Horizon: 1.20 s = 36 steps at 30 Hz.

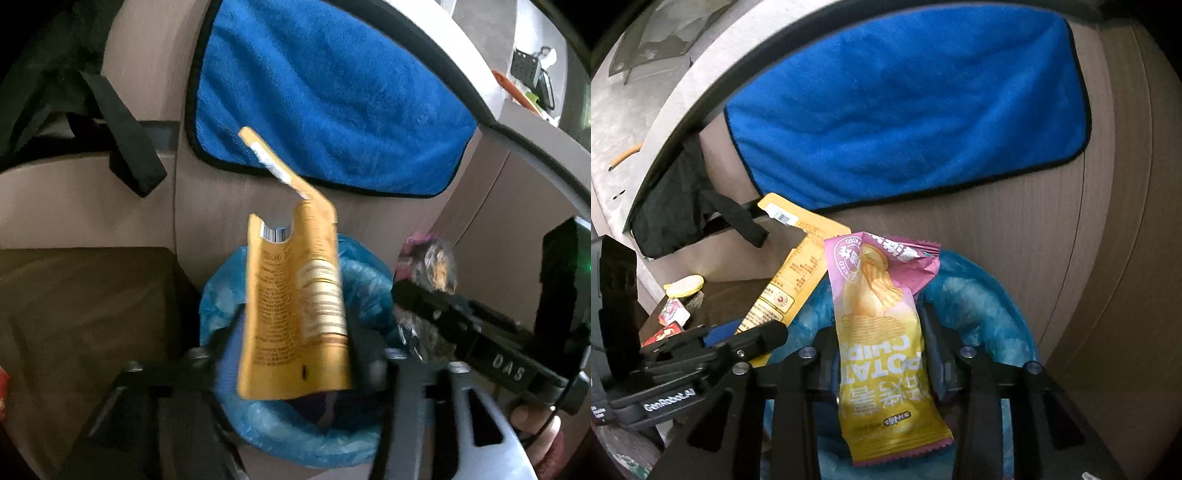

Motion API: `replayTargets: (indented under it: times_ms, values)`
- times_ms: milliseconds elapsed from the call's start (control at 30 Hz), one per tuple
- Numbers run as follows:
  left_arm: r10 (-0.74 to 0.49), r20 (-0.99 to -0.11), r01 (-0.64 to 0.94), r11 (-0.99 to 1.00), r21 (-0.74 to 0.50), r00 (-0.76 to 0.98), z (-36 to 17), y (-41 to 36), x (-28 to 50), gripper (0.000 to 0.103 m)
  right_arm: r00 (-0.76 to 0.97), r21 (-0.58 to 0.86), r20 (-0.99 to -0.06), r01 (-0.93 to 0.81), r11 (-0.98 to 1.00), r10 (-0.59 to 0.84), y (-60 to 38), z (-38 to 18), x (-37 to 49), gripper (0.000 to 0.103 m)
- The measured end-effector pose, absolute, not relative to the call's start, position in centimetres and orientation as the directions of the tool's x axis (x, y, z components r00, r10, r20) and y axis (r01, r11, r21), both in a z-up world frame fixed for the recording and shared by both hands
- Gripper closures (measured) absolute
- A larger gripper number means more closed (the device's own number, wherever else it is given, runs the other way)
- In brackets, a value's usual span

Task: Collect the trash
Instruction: 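Carry the tube and snack bag over the bin and open both tools, then return to the table and grasp the yellow sponge with the left tool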

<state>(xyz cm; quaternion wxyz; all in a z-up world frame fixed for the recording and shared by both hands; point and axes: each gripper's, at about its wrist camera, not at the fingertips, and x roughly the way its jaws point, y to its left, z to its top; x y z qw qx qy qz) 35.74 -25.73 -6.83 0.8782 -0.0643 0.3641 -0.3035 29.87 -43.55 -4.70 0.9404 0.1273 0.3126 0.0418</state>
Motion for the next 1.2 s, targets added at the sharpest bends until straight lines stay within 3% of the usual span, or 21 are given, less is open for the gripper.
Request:
replayTargets:
  times_ms: [67, 467, 733, 933, 1200]
  values:
    - [-0.591, -0.608, 0.481, 0.801, -0.358, 0.531, -7.0, -25.5, 36.3, 0.030, 0.798, 0.282, -0.582, 0.013, 0.959, 0.160, -43.9, -5.0, 29.9, 0.039]
    - [-0.691, -0.548, 0.522, 0.720, -0.458, 0.472, -4.8, -24.8, 36.6, 0.010, 0.854, 0.295, -0.512, 0.074, 0.953, 0.092, -45.2, -2.5, 27.8, 0.039]
    - [-0.700, -0.501, 0.522, 0.713, -0.468, 0.509, -2.4, -23.3, 36.4, 0.006, 0.884, 0.270, -0.467, 0.118, 0.955, 0.023, -45.9, 0.0, 25.6, 0.037]
    - [-0.600, -0.511, 0.510, 0.797, -0.323, 0.615, -0.6, -19.0, 34.4, 0.005, 0.883, 0.245, -0.467, 0.090, 0.965, 0.036, -44.1, 0.7, 24.7, 0.037]
    - [-0.437, -0.522, 0.334, 0.899, -0.284, 0.732, -0.1, -7.2, 31.7, 0.005, 0.877, 0.224, -0.462, -0.026, 0.974, 0.130, -37.9, 0.9, 24.2, 0.037]
